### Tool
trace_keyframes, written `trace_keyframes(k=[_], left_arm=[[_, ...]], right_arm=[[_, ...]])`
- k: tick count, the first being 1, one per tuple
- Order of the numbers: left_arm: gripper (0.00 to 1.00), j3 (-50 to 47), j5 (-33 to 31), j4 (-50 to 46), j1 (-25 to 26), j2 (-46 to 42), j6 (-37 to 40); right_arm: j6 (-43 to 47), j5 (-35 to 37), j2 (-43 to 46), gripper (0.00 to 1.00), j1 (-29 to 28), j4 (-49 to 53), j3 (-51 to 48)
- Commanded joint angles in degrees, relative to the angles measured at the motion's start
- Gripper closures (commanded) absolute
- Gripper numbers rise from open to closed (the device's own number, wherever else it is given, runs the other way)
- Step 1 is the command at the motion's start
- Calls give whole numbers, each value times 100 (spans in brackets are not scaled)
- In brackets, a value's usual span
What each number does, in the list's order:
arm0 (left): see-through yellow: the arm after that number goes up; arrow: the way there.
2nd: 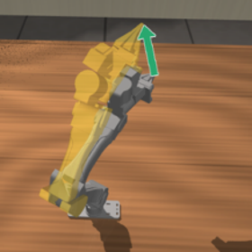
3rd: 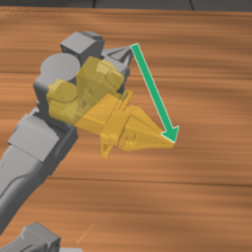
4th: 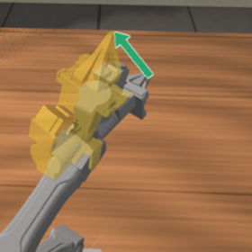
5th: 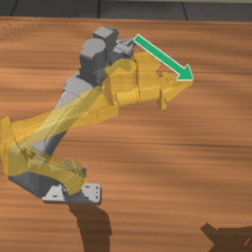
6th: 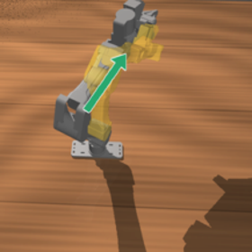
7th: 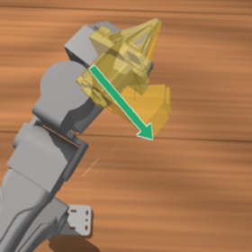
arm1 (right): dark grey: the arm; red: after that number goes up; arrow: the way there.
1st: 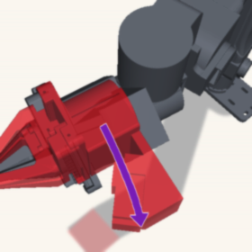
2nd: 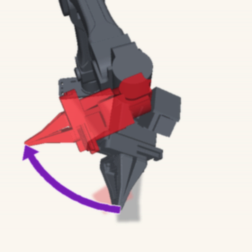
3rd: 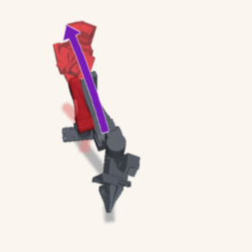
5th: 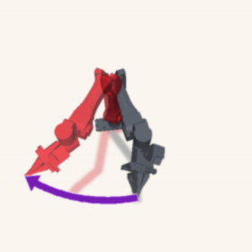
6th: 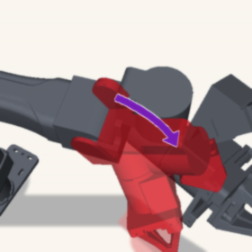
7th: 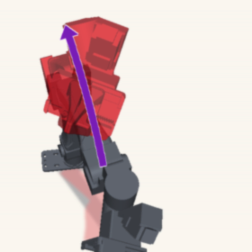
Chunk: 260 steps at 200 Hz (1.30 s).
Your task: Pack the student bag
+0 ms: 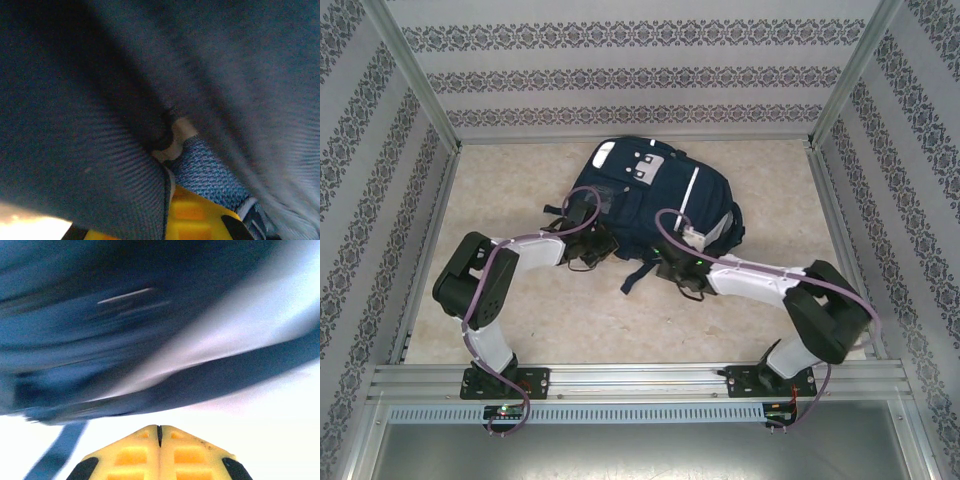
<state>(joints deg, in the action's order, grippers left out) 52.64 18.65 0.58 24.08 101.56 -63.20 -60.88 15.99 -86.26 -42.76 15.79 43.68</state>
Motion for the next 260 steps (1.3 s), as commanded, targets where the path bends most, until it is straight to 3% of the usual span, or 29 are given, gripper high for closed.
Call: trace_keyframes(k=[1,35,62,115,169,260], left_arm=[[100,-25,-485,-551,-275,-168,301],[100,17,-405,-606,-359,-251,424],[100,53,-282,-532,-308,-178,396],[100,231,-304,-372,-127,116,195],[100,223,-284,-382,-87,154,168],[100,262,-262,-365,-87,197,155]], right_arm=[[208,492,401,100,245,703,-382],[623,279,806,100,417,509,-551],[1226,223,758,83,32,174,-225],[2471,-680,-485,73,-490,-240,1006],[3336,-860,-1870,72,-654,165,2256],[3647,-793,-2621,69,-672,480,2750]])
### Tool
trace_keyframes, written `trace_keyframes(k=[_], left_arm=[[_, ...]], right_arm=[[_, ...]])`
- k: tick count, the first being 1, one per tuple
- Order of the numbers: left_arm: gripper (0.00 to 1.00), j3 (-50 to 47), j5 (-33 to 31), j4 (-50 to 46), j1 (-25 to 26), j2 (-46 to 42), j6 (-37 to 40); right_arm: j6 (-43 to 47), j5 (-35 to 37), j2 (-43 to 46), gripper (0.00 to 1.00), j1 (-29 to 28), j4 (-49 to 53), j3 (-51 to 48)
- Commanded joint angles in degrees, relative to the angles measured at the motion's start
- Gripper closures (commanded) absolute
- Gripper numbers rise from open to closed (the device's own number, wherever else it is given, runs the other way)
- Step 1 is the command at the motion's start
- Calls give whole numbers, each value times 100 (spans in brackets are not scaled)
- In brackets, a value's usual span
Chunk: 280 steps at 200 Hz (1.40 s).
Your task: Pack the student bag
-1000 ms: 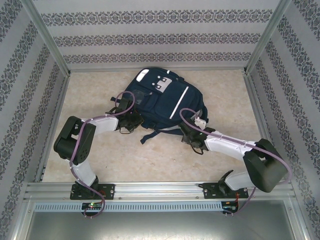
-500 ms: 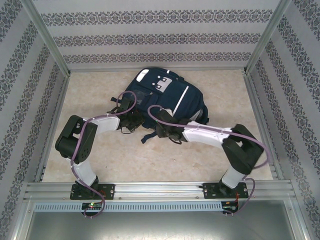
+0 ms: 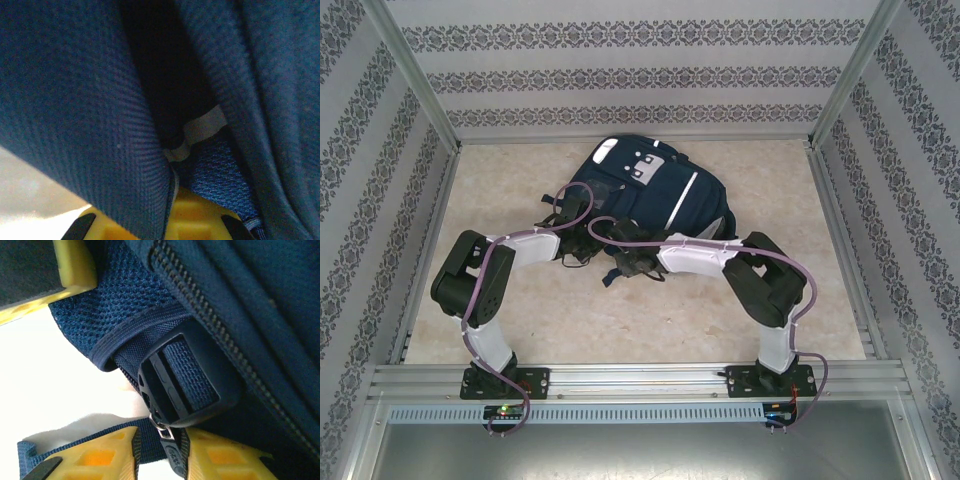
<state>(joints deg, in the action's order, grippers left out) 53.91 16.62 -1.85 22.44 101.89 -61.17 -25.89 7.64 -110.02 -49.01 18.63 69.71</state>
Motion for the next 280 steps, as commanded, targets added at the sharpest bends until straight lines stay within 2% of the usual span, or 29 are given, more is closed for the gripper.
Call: trace_keyframes(k=[1,50,126,165,232,251,257,280], left_arm=[[100,136,-61,-123,77,165,-46],[100,198,-59,-157,82,223,-17],[100,218,-54,-183,83,200,-7],[100,174,-56,-169,82,161,-18],[100,124,-94,-186,78,95,-18],[100,113,-87,-162,78,95,-28],[100,113,-85,-175,79,86,-27],[100,112,-83,-188,83,52,-19]], right_arm=[[147,43,-251,69,-42,199,152],[22,55,-99,70,-39,193,-10],[-241,-75,-567,74,6,223,-7],[-481,-163,-419,67,-50,313,-274],[-891,83,-42,69,-82,451,-588],[-843,26,-238,69,-82,483,-404],[-834,20,-329,70,-90,546,-313],[-891,62,-498,84,-117,558,-195]])
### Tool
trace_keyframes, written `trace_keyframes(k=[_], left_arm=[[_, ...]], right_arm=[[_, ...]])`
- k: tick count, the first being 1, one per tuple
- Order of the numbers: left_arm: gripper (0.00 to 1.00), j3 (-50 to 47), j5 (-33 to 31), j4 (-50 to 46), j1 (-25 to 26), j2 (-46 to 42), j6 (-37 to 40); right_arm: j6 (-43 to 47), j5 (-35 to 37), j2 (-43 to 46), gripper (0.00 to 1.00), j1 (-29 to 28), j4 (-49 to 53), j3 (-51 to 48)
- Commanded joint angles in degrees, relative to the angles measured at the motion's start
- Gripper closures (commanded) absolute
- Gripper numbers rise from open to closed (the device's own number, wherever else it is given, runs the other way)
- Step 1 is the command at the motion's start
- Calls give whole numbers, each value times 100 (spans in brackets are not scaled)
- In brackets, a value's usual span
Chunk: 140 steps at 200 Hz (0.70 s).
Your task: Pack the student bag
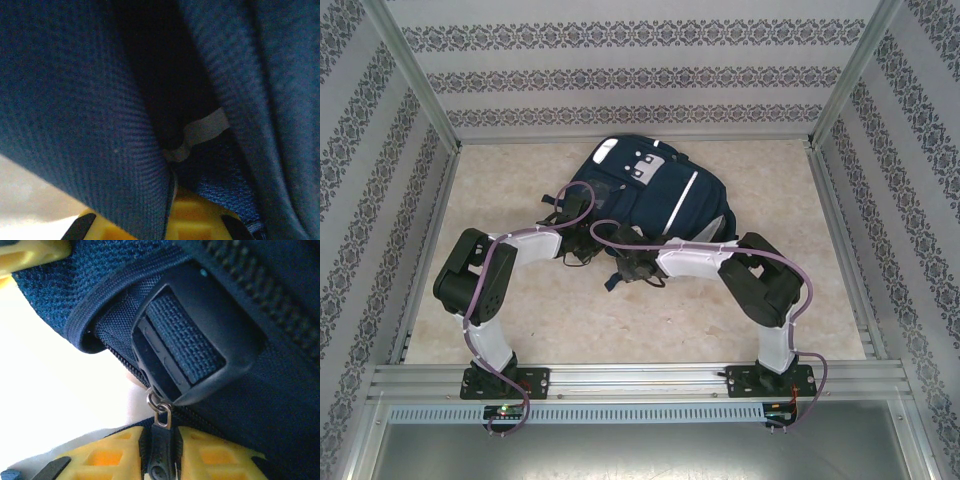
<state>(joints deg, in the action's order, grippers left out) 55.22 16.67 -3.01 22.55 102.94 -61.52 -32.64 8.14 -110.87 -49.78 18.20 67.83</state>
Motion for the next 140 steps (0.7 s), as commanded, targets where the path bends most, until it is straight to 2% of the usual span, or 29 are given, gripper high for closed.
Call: trace_keyframes(k=[1,29,60,95,140], left_arm=[[100,-20,-90,-71,69,-53,16],[100,-67,-136,-87,70,-124,38],[100,-76,-87,-26,66,-72,-5],[100,-58,-124,-88,58,-105,24],[100,-80,-287,-325,-156,-341,139]], right_arm=[[-220,16,-415,84,-41,604,-7],[-291,69,-242,89,-41,553,-48],[-318,148,-27,100,-41,499,-64],[-373,294,-23,100,-43,622,-34],[-640,1113,425,100,41,1262,-283]])
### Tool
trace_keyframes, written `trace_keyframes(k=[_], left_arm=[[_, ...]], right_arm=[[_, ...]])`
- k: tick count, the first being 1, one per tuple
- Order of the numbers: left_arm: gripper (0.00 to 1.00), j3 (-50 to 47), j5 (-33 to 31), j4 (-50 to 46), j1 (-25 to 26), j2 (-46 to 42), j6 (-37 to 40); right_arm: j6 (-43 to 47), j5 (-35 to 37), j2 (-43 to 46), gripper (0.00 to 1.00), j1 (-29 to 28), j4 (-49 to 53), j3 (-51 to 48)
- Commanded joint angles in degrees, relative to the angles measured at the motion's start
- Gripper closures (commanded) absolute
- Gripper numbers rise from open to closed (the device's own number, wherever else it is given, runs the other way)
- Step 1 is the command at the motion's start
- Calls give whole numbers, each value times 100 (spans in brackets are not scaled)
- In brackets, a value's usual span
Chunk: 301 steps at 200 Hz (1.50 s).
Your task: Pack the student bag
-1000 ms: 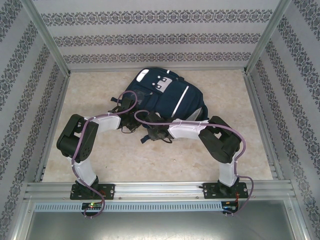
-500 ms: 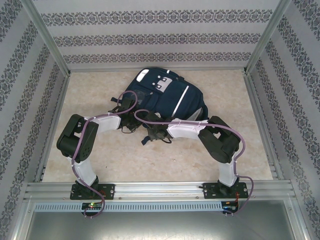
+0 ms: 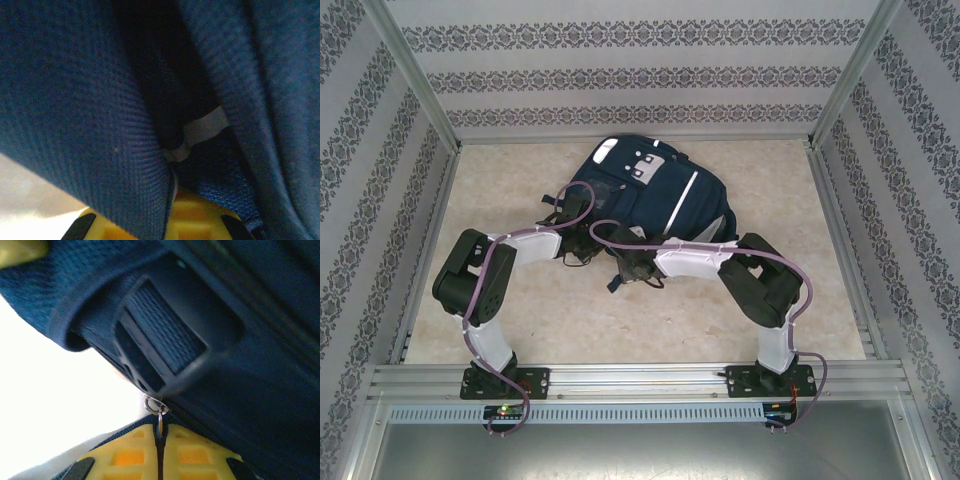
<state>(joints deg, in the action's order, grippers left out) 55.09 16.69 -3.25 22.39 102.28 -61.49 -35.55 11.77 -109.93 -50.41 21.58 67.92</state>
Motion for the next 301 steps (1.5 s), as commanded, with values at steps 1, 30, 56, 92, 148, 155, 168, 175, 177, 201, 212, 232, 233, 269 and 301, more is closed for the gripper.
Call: trace_keyframes(k=[1,30,56,92,148,155,168,175,177,201,212,232,233,269,301], left_arm=[[100,-68,-294,-305,-148,-277,142],[100,-100,-376,-477,-363,-457,234],[100,-125,-447,-669,-530,-579,361],[100,-199,-508,-868,-938,-748,584],[100,602,-488,-1430,-1891,-446,1425],[100,771,-419,-1519,-1955,-362,1472],[99,993,-208,-1604,-1994,-288,1499],[94,1043,-121,-1609,-1985,-322,1449],[91,1044,-82,-1609,-1984,-334,1419],[59,882,338,-1601,-1799,-681,973],[55,794,421,-1660,-1600,-877,792],[54,519,532,-1541,-1060,-1236,302],[54,507,535,-1536,-1021,-1245,268],[55,380,378,-1217,237,-1508,-643],[56,359,144,-620,1065,-1325,-1443]], right_arm=[[-357,767,345,100,112,942,-303],[-570,1076,773,100,353,1228,-712],[-628,1270,1226,100,596,1403,-1078],[-568,1468,1841,100,1095,1633,-1541],[-119,1192,2611,100,1496,1358,-1863],[-51,1043,2646,100,1454,1221,-1861],[29,811,2671,100,1318,1009,-1811],[30,776,2663,100,1202,956,-1750],[30,770,2661,100,1172,947,-1724],[-18,741,2568,100,840,928,-1447],[-32,717,2533,100,729,918,-1350],[-39,673,2508,100,631,900,-1250],[-39,662,2510,100,630,900,-1248],[46,546,2677,100,625,830,-1307],[99,365,2858,100,666,693,-1492]])
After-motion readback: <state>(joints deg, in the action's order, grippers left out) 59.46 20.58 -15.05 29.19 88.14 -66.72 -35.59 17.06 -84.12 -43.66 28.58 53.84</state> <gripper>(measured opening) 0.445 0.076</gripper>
